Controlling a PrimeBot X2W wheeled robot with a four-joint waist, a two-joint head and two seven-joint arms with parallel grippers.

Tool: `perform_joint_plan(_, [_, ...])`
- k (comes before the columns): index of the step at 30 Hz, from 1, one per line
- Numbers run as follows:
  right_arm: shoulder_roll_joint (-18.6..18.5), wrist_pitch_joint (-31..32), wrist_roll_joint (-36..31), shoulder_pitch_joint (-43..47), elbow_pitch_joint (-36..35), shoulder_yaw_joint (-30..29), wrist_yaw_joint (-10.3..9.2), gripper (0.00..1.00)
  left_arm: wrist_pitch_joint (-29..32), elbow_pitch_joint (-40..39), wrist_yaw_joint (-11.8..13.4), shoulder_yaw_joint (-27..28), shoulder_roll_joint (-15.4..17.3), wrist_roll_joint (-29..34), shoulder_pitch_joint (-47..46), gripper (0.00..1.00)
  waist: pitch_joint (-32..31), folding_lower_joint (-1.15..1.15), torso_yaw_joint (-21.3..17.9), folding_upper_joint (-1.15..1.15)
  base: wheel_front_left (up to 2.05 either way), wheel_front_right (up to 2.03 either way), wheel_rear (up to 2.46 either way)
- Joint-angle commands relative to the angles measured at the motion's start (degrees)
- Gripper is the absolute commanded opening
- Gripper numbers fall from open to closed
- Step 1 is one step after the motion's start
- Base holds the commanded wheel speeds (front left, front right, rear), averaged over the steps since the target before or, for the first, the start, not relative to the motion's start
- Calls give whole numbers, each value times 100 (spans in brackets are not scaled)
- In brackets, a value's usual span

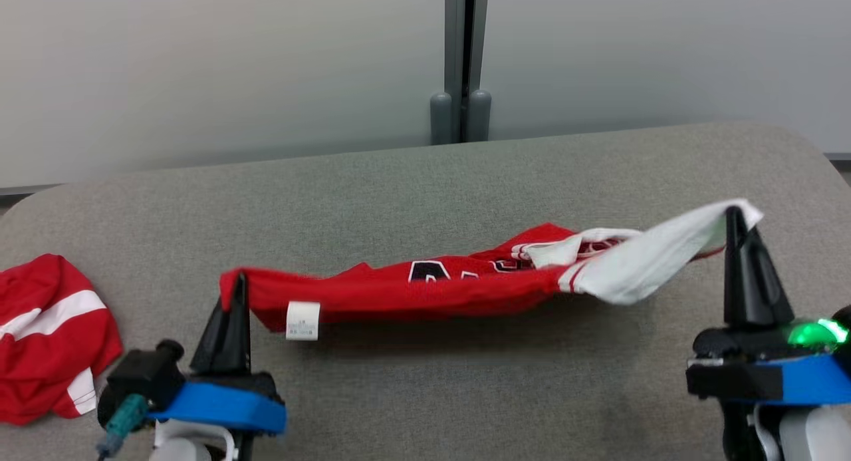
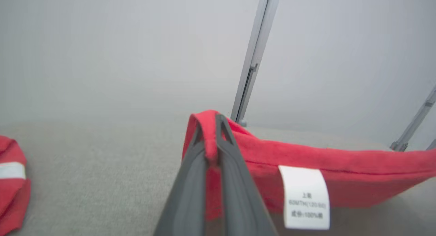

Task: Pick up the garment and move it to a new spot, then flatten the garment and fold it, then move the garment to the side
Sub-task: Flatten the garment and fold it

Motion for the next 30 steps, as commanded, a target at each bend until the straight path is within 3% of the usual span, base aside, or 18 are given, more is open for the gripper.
perform_joint_plan(1, [-20, -3, 53, -319, -227, -51, 0, 0, -2, -375, 10, -97, 173, -120, -268, 0, -93, 0, 12, 0, 0, 0, 0])
perform_joint_plan(9, [-179, -3, -47, -1775, -762, -42, 0, 0, 41, -1409, 10, -339, 1149, -464, -1570, 0, -302, 0, 80, 0, 0, 0, 0])
perform_joint_plan(15, [-672, 74, -61, -2915, -333, 151, 0, 0, 678, -1580, 9, -227, 1674, -744, -2580, 0, -216, 0, 147, 0, 0, 0, 0])
perform_joint_plan(19, [-828, 367, -240, -3619, 236, 377, -1, 0, 1163, -1333, 10, -135, 1811, -961, -3062, 0, 140, 0, 162, 0, 0, 0, 0])
perform_joint_plan(22, [-739, 457, -420, -4192, 749, 431, -1, 0, 1343, -1038, 10, -93, 1851, -1106, -3449, 0, 532, 0, 163, 0, 0, 0, 0])
perform_joint_plan(30, [-344, 214, -1368, -5976, 1792, 29, -1, 0, 849, -134, 10, -96, 1824, -1157, -4929, 0, 1413, 0, 151, 0, 0, 0, 0])
